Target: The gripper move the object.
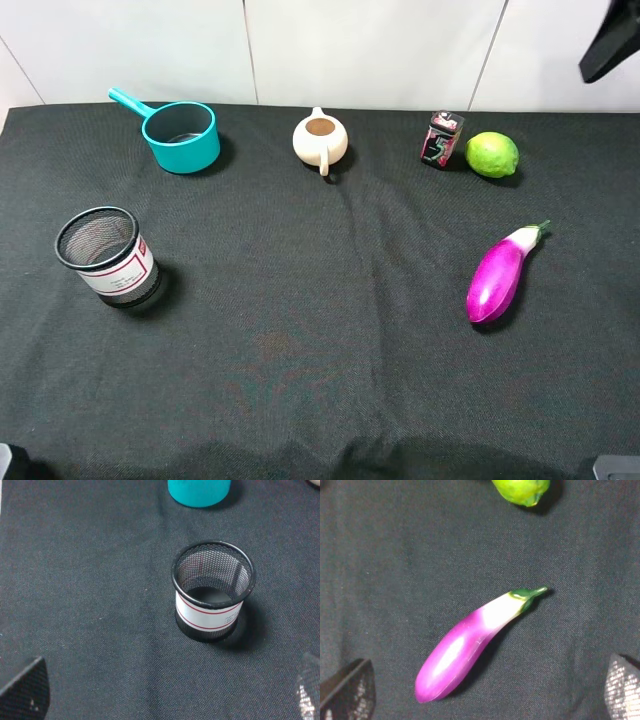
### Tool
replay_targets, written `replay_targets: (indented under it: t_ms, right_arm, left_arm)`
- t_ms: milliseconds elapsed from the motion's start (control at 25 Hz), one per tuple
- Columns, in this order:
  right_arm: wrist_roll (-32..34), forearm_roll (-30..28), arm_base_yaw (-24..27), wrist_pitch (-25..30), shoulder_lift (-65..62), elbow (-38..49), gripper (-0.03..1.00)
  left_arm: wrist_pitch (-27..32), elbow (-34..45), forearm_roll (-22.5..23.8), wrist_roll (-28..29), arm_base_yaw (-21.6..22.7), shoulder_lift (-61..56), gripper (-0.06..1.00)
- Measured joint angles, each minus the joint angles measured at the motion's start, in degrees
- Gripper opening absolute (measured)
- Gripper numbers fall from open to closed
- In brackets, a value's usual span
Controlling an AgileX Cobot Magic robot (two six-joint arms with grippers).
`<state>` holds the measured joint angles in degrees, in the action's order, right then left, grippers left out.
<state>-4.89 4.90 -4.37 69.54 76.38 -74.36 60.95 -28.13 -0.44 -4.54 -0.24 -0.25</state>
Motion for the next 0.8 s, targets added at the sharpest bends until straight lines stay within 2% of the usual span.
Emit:
replay_targets:
  t_ms: [800]
  right_arm:
    - [0.42, 1.87, 0.0, 0.16, -27.93, 17.18, 0.69]
  left_arm:
    - [0.0, 0.0, 0.0, 0.0, 0.0, 0.0, 0.98]
